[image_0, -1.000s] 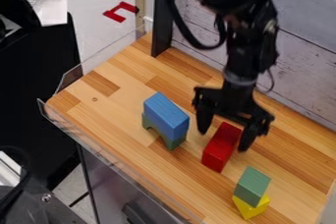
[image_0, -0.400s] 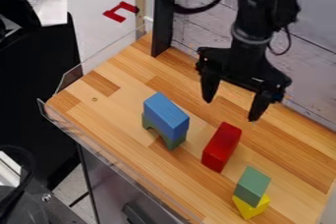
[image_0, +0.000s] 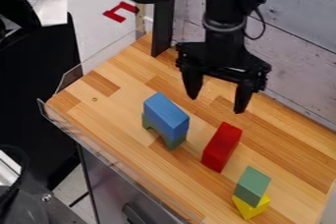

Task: Put the red block in between the arch and the cube

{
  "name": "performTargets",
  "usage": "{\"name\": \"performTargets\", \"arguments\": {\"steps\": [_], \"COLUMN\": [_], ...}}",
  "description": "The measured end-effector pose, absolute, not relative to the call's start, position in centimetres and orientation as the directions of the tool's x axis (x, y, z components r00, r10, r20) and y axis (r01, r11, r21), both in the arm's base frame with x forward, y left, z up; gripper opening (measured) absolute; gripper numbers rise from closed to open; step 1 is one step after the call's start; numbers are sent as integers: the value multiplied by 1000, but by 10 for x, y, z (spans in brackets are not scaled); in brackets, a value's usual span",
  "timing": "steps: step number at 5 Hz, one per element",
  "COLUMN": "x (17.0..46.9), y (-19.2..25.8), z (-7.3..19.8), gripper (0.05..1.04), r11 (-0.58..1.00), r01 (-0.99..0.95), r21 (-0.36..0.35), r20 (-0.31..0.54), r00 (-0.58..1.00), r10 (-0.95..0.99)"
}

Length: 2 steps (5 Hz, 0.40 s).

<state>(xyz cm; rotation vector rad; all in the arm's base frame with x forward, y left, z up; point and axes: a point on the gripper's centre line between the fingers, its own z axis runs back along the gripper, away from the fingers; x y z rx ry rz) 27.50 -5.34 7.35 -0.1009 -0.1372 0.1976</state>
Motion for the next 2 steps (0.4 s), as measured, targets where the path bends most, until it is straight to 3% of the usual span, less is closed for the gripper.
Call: {"name": "performTargets", "arguments": {"steps": [2], "x": [269], "y": [-50], "z": [73], "gripper": [999], "r11": [981], "r01": [-171], "r21": [-96], "r20": [93], "r00": [979], "r10": [180]}}
